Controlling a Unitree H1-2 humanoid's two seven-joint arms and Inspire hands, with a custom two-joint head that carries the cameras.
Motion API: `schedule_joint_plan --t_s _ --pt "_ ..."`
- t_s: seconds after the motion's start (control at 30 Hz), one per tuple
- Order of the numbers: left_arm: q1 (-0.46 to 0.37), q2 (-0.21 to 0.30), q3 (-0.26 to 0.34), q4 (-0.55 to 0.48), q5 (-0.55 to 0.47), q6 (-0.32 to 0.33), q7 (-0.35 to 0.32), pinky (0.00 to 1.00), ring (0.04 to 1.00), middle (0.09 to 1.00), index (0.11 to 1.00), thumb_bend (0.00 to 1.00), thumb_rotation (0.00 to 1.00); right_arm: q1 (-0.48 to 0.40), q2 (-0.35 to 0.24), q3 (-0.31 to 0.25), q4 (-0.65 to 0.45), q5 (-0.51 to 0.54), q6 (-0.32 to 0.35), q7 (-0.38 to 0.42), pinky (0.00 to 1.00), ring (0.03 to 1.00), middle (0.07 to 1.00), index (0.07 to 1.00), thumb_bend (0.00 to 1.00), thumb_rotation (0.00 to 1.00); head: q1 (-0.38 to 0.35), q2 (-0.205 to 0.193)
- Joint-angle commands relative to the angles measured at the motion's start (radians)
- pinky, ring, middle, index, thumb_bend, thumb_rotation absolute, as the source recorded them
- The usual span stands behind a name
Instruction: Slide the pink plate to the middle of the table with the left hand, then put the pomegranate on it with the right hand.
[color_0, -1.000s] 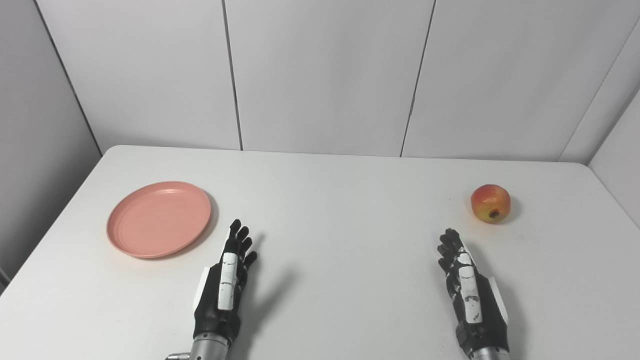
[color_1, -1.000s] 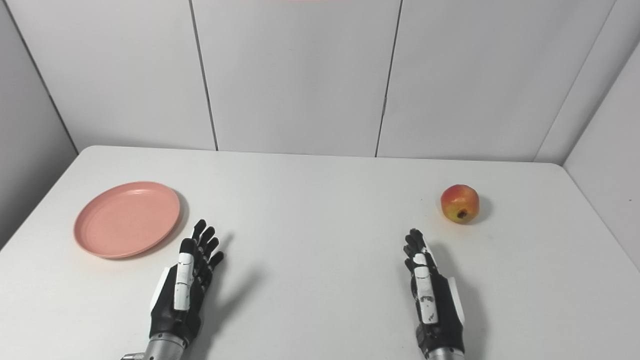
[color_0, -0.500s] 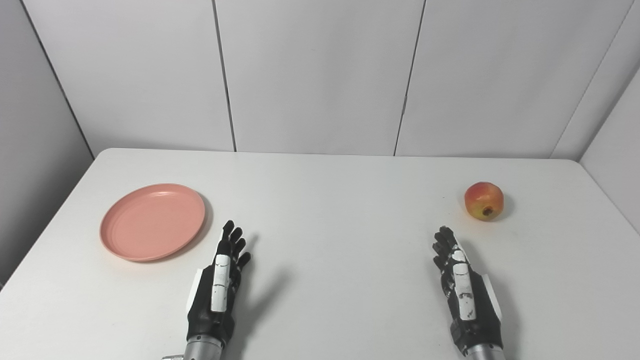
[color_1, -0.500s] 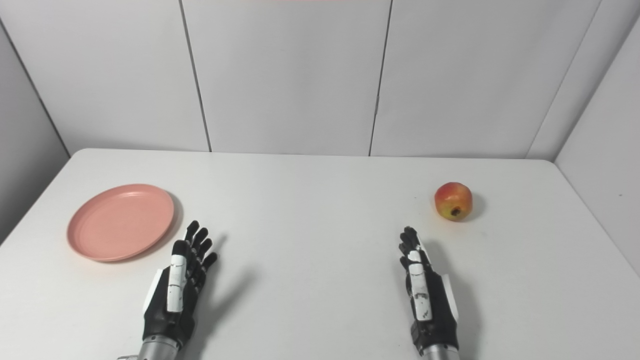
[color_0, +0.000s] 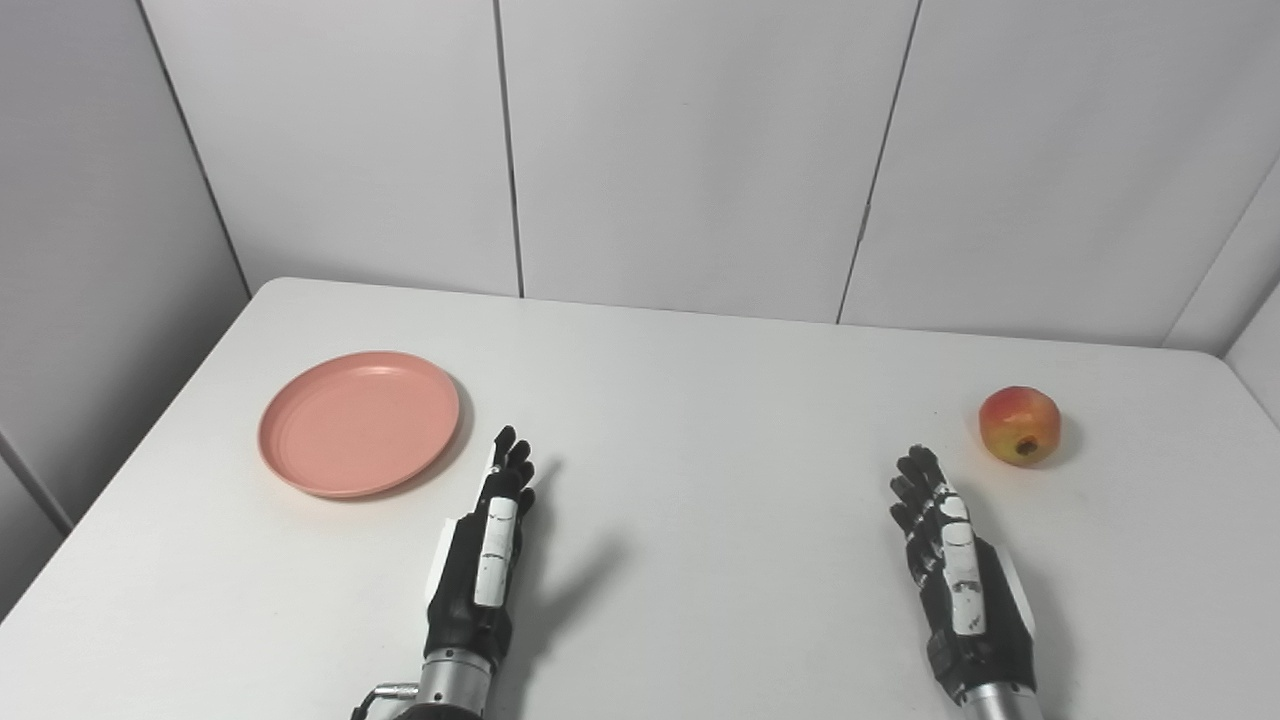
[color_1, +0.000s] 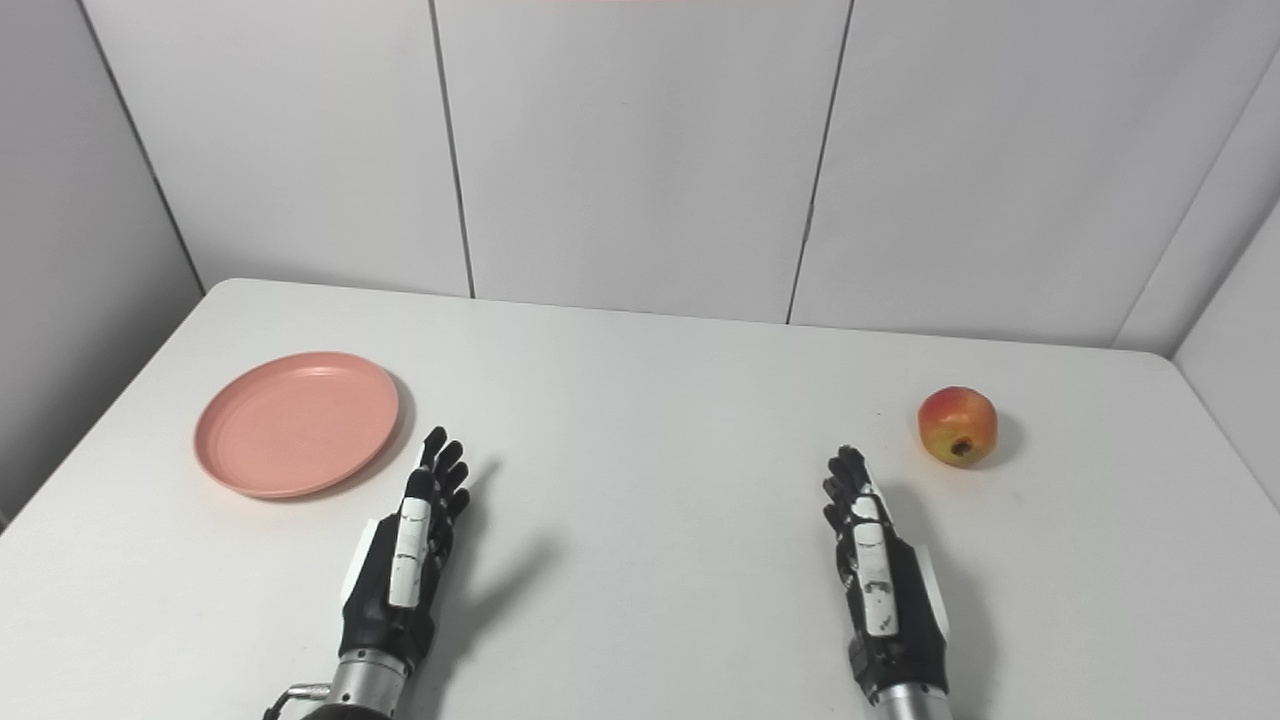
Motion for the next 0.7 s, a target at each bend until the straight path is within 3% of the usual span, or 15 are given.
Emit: schedule_joint_plan --t_s 0.0,0.67 --pt "0.017 -0.027 -0.015 0.034 0.014 -0.03 0.015 1.0 1.0 1.0 1.0 0.7 1.0 0.039 -0.018 -0.016 0.085 0.011 -0.065 0.022 1.0 0.976 0.964 0.962 0.76 0.98 0.011 -0.011" --pt "0.026 -0.024 -0.045 0.087 0.038 -0.138 0.03 1.0 0.997 0.996 1.0 0.72 1.0 0.039 -0.03 -0.024 0.156 0.024 -0.127 0.056 1.0 0.984 0.972 0.972 0.75 0.98 0.013 -0.094"
